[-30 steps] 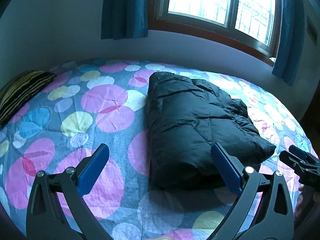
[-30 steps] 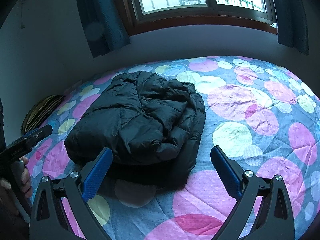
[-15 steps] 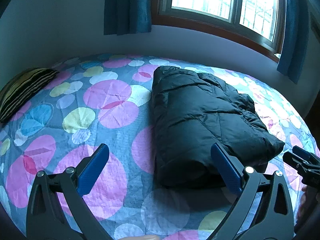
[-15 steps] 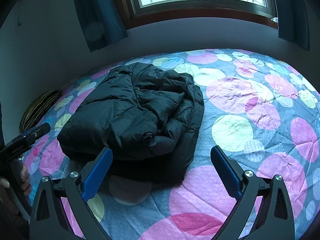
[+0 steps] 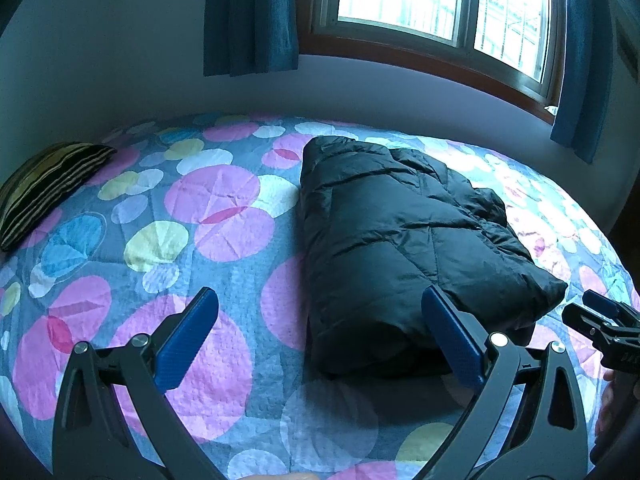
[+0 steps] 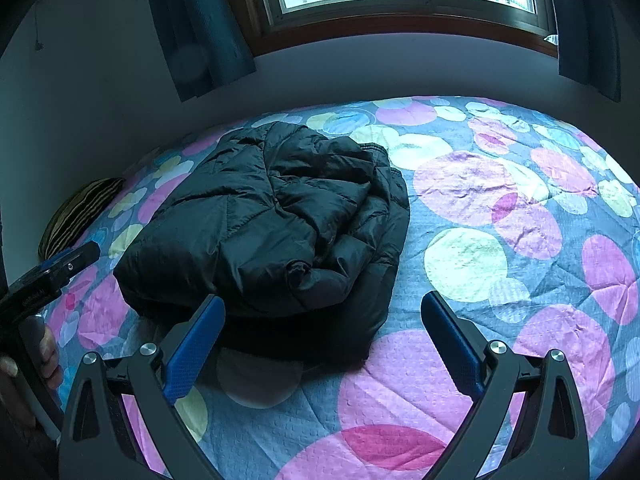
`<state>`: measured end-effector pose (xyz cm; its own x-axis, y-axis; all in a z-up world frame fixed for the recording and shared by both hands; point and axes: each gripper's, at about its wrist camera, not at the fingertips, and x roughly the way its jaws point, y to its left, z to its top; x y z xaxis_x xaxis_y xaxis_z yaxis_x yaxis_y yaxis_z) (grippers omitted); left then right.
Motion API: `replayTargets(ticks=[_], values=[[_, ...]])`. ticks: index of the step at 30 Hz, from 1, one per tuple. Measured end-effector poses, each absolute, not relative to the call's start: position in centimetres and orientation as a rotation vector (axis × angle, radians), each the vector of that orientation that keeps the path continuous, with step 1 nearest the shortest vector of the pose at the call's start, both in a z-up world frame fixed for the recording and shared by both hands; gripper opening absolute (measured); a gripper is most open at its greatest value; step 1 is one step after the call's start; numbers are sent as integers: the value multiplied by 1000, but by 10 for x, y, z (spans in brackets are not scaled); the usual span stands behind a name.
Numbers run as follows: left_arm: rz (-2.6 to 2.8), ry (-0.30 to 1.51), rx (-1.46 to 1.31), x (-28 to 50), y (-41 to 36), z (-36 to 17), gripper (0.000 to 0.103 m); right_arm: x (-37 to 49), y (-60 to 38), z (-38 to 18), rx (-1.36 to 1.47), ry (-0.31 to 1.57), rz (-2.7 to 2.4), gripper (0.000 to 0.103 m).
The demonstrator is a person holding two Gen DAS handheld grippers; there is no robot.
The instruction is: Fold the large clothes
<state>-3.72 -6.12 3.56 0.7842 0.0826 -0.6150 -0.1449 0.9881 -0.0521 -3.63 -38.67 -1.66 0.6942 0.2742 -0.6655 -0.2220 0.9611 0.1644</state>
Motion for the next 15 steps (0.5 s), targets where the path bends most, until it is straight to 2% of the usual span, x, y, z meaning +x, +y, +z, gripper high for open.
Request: replayTargets(ticks=[15], values=[[169,647,-114,-32,-44,32,101,-35,-390,-16,64,759,290,98]])
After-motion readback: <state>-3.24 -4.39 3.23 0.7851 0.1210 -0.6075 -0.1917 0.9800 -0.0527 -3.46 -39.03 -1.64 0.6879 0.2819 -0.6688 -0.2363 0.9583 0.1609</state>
